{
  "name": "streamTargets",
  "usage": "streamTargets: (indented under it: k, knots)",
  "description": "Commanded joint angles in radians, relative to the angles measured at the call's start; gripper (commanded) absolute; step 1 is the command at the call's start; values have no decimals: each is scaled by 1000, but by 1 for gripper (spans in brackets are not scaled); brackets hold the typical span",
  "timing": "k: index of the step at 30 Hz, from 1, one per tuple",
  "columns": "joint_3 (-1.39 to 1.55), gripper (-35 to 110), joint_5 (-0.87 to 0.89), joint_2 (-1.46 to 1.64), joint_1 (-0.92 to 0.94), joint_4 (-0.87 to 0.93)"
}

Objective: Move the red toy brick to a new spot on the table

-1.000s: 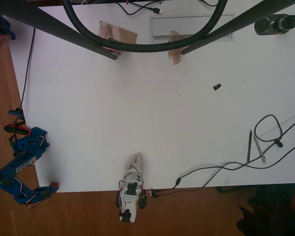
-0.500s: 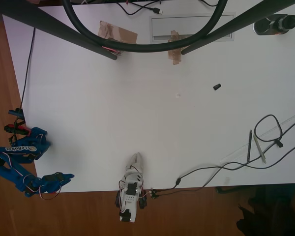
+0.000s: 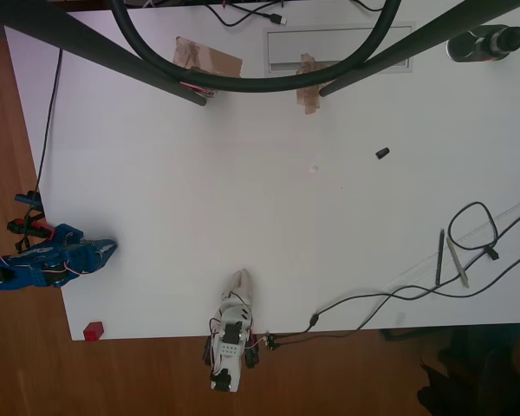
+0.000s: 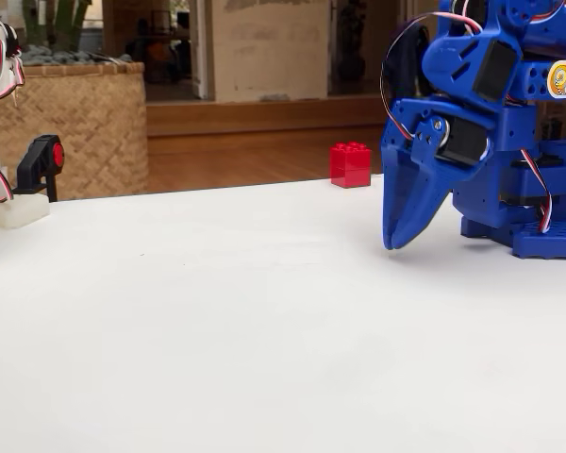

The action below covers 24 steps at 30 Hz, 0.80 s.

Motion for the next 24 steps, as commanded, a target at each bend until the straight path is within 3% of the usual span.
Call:
streamTargets:
  k: [1, 7, 24]
  knots:
    - [25, 0, 89, 54, -28, -25]
    - [72, 0, 195, 54, -31, -63]
    - [72, 4, 173, 54, -31, -63]
